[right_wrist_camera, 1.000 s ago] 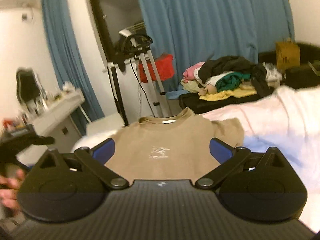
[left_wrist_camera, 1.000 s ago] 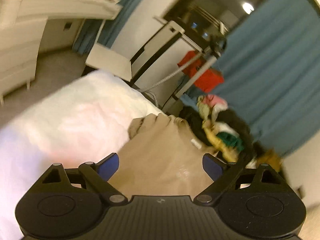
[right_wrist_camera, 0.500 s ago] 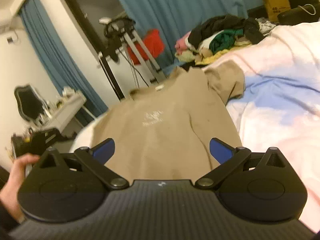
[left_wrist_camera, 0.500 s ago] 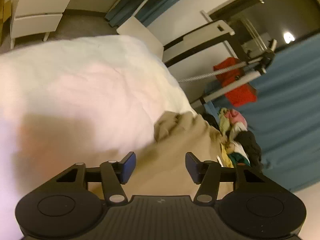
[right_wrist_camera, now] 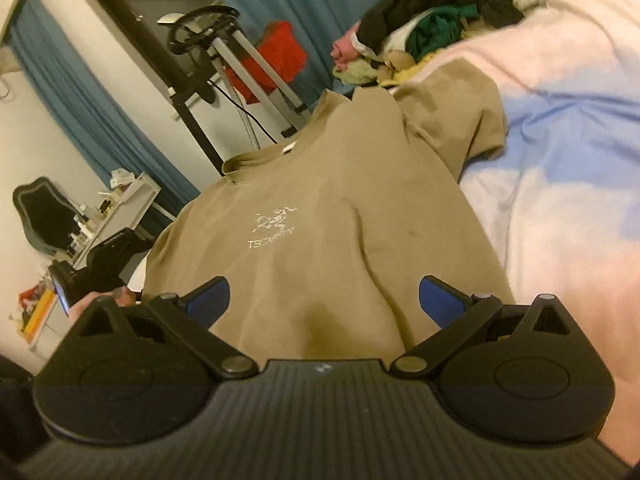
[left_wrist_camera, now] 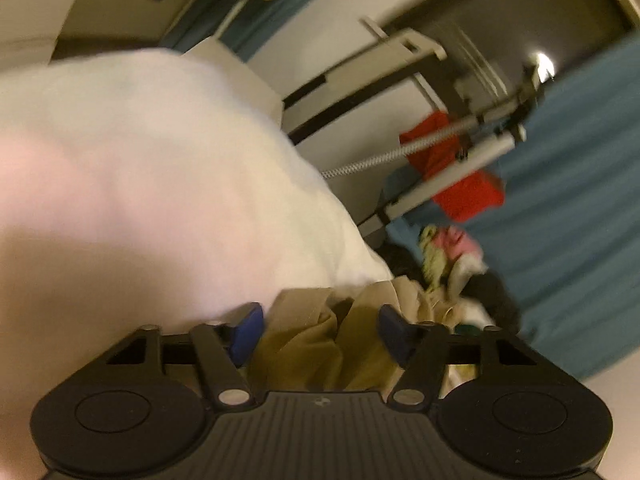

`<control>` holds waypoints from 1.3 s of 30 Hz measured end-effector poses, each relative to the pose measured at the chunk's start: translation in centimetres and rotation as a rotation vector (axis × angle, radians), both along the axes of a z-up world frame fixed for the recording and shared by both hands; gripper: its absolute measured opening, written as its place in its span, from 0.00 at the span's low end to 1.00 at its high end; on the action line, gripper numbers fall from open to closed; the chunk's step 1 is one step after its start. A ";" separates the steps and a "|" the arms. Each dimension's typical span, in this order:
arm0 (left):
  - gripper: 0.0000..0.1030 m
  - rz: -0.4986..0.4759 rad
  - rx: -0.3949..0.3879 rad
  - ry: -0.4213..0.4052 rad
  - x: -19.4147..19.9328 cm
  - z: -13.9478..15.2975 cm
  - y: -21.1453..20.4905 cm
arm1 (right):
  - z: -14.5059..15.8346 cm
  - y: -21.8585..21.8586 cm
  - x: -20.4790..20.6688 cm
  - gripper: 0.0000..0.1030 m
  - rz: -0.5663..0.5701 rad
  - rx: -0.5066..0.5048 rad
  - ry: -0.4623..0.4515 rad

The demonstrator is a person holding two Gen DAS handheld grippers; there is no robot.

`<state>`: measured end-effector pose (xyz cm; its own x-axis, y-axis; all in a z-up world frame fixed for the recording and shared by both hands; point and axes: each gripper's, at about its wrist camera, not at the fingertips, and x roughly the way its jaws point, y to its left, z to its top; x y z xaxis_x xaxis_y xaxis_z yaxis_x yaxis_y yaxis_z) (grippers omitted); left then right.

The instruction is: Fold clothes

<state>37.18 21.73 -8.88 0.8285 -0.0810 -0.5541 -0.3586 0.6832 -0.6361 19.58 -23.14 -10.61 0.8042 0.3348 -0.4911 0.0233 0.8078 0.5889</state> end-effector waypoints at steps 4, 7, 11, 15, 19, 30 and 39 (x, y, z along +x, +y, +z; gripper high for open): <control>0.04 -0.081 0.264 0.067 1.5 1.8 -2.1 | -0.2 -0.2 0.1 1.00 -0.007 0.023 0.012; 0.04 -0.173 0.608 -0.007 1.3 4.3 -6.5 | -0.1 -0.4 -0.3 1.00 -0.015 0.036 0.010; 0.04 -0.406 1.071 -0.106 -0.2 4.7 -16.0 | 0.1 -0.7 -0.5 1.00 -0.043 0.044 0.004; 0.05 -0.656 1.199 -0.090 -1.0 1.5 -23.3 | 0.3 -1.2 -0.5 1.00 -0.071 0.045 0.002; 0.20 -0.802 1.213 -0.029 -2.5 -2.6 -26.6 | 0.2 -1.6 -0.6 1.00 -0.079 0.044 0.005; 0.58 -0.593 0.765 -0.160 -7.2 3.4 -17.1 | 0.3 -2.0 -1.0 1.00 -0.078 0.084 0.006; 0.60 -0.348 0.391 -0.003 2.6 2.4 -10.4 | -0.8 -1.6 -0.3 1.00 -0.075 0.076 0.044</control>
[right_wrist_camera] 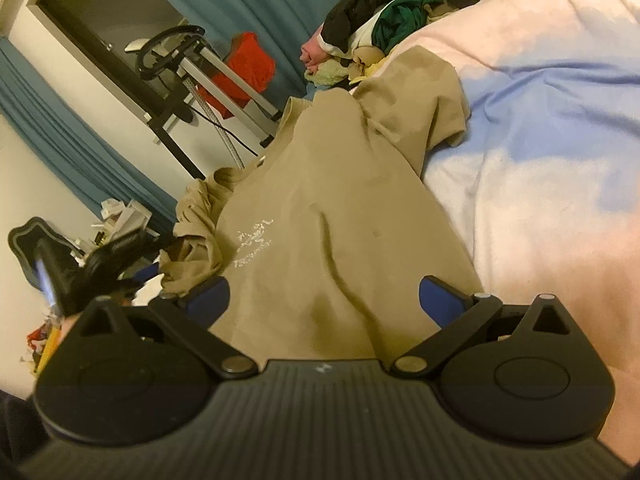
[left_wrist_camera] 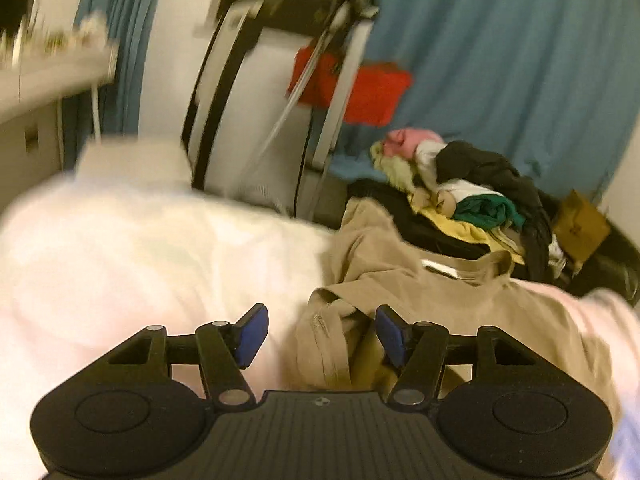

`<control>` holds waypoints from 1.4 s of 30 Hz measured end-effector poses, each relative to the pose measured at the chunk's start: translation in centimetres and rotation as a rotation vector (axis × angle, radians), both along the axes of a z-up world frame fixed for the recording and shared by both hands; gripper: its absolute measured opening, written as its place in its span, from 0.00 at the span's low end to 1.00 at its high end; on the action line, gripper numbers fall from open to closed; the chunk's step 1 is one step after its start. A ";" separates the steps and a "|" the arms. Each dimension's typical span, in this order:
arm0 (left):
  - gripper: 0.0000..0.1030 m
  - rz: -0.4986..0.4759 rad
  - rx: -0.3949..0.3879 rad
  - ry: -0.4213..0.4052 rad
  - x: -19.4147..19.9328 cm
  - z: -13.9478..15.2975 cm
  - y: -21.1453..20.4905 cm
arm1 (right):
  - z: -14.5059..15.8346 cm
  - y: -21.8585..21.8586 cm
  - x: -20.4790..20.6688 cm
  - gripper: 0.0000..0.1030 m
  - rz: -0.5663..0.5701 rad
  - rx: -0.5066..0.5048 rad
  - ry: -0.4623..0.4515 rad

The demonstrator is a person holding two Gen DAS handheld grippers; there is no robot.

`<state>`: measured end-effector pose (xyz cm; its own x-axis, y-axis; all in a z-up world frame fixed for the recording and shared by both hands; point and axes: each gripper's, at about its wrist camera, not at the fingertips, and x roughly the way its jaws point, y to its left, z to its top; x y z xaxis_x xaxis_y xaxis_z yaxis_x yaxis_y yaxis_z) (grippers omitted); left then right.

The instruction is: Fold clothes

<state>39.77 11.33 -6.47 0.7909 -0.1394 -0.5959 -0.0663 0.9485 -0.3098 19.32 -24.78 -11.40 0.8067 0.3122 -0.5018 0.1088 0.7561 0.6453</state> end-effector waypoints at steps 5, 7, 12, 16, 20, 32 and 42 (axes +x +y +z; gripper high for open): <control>0.16 0.043 -0.194 0.043 2.1 -1.5 1.6 | -0.5 0.7 0.6 1.00 0.021 -0.034 0.009; 0.06 0.041 -0.152 0.037 2.3 -1.1 2.2 | -0.9 1.1 1.0 1.00 0.025 -0.051 0.018; 0.05 0.075 -0.096 0.041 3.1 1.3 6.8 | -1.1 2.4 1.4 1.00 0.033 -0.115 0.024; 0.05 0.160 0.027 0.027 4.3 3.9 12.2 | -1.2 2.7 1.6 1.00 0.029 -0.140 0.025; 0.07 0.292 0.117 0.049 4.5 4.0 17.6 | -1.2 2.9 1.7 1.00 0.028 -0.160 0.025; 0.41 0.123 0.097 0.009 -1.3 3.1 21.3 | -1.0 3.3 1.5 1.00 0.039 -0.179 0.020; 0.50 -0.204 0.311 0.055 -0.2 -1.5 14.4 | -1.3 3.5 1.4 1.00 0.051 -0.174 0.026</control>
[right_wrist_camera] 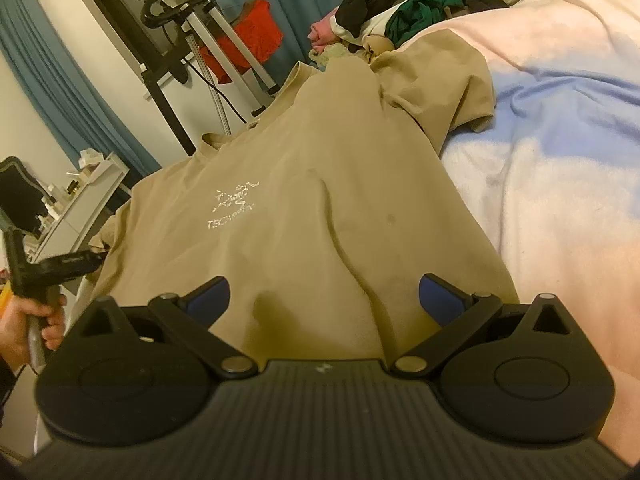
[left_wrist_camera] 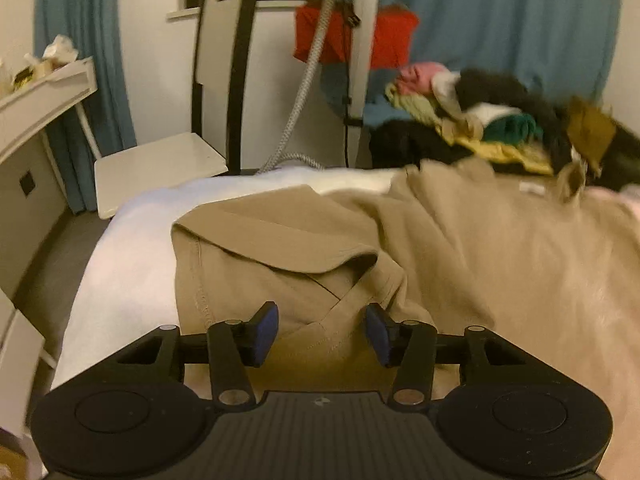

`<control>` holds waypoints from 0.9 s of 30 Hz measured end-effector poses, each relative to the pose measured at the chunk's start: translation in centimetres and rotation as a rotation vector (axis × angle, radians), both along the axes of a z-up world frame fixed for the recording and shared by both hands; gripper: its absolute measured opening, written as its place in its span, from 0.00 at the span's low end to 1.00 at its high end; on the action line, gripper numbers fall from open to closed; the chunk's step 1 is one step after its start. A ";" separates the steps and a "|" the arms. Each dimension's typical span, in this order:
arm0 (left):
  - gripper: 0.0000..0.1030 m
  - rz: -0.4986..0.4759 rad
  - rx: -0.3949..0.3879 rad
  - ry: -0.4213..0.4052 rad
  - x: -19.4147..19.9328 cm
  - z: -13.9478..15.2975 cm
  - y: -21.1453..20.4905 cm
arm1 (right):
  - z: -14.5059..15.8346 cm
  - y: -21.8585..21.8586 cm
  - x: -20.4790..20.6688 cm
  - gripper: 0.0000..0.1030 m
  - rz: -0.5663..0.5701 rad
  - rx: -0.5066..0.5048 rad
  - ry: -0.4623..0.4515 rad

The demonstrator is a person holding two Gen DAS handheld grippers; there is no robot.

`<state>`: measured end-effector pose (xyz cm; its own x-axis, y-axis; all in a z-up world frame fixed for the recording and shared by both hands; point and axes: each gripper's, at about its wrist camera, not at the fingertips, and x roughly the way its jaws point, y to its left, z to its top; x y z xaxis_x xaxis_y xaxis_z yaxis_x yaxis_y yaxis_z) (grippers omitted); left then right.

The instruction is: Fold clothes

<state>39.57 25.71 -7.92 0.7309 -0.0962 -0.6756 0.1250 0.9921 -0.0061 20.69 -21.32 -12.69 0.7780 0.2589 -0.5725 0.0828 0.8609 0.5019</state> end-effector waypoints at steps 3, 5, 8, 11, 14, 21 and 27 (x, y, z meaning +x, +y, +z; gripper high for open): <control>0.30 -0.045 0.020 0.000 -0.4 -0.3 0.1 | -0.2 0.0 0.1 1.00 0.001 0.002 0.006; 0.10 -0.063 -0.005 0.019 -0.7 -0.2 0.9 | -0.2 0.1 0.2 1.00 0.003 -0.005 0.008; 0.04 -0.077 -0.047 0.007 -1.5 0.6 2.5 | -0.2 0.4 0.2 1.00 0.005 -0.024 0.011; 0.03 -0.087 -0.095 -0.011 -2.9 1.7 4.2 | -0.1 0.7 0.1 1.00 0.009 -0.049 0.011; 0.03 -0.063 -0.169 -0.022 -4.8 2.3 6.7 | -0.1 0.8 0.0 1.00 0.010 -0.064 0.010; 0.03 0.032 -0.284 0.002 -10.2 0.1 10.2 | 0.1 1.0 -0.2 1.00 0.004 -0.072 0.009; 0.12 0.148 -0.273 -0.009 -11.5 -0.3 9.3 | 0.5 1.3 -0.3 1.00 0.009 -0.099 -0.001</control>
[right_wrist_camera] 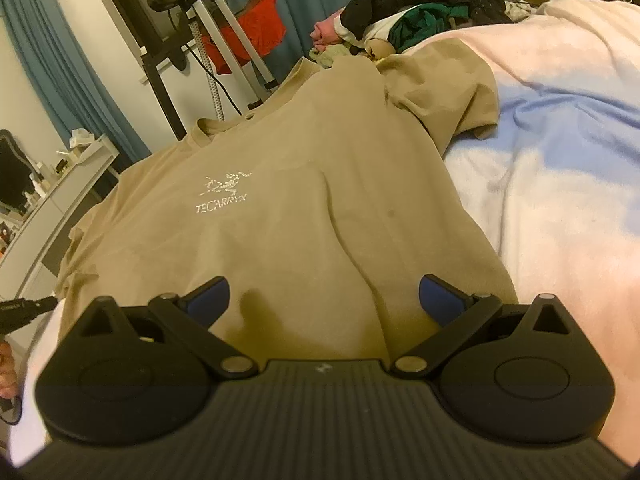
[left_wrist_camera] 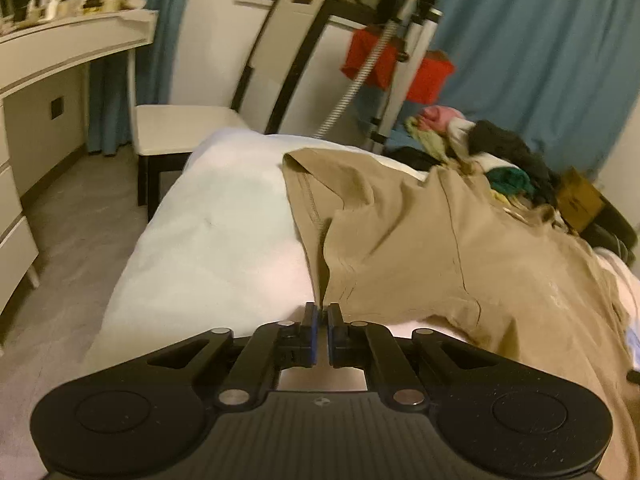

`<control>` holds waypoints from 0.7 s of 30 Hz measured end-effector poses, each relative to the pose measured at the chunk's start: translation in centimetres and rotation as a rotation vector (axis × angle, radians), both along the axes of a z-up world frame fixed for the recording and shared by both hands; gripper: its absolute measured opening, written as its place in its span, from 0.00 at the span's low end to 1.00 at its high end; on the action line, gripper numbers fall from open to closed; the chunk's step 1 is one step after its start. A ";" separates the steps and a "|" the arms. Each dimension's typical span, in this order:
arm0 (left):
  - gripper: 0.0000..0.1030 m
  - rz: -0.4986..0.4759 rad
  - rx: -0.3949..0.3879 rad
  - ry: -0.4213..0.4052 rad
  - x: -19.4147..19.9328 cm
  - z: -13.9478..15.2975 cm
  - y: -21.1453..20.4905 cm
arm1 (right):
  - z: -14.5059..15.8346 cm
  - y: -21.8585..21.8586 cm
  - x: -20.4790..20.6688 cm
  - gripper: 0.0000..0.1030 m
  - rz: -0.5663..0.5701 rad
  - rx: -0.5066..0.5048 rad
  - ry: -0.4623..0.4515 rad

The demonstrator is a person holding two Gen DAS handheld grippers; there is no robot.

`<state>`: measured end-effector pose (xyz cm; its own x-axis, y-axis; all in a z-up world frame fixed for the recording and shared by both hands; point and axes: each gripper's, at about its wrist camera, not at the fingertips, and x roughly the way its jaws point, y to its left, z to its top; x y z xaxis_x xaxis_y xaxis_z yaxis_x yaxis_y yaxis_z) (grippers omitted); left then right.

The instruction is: Fold clothes

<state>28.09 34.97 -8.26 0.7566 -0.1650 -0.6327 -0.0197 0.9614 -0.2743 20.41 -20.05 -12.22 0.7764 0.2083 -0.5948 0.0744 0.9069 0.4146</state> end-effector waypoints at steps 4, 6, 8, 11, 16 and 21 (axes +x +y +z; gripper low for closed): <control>0.60 0.055 -0.047 -0.085 1.0 1.8 -0.6 | 0.2 0.1 -0.4 1.00 0.001 -0.017 -0.004; 0.61 0.108 -0.086 -0.120 2.3 2.1 -1.2 | 0.3 0.1 -0.6 1.00 0.005 -0.013 -0.008; 0.61 0.169 -0.089 -0.118 4.5 1.9 -1.8 | 0.5 0.1 -0.7 1.00 0.009 -0.016 -0.012; 0.58 0.258 -0.022 -0.092 7.9 1.1 -3.5 | 0.6 0.3 -0.6 1.00 0.010 -0.031 -0.019; 0.02 0.319 0.214 -0.050 11.7 0.4 -6.1 | 0.6 0.4 0.0 1.00 0.000 -0.032 -0.025; 0.02 0.383 0.366 -0.032 13.3 0.7 -7.2 | 0.7 0.4 0.3 1.00 -0.001 -0.047 -0.041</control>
<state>41.41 27.75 -7.52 0.7393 0.3547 -0.5725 -0.3856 0.9199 0.0720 20.68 -19.61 -11.50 0.8006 0.1800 -0.5715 0.0591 0.9254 0.3744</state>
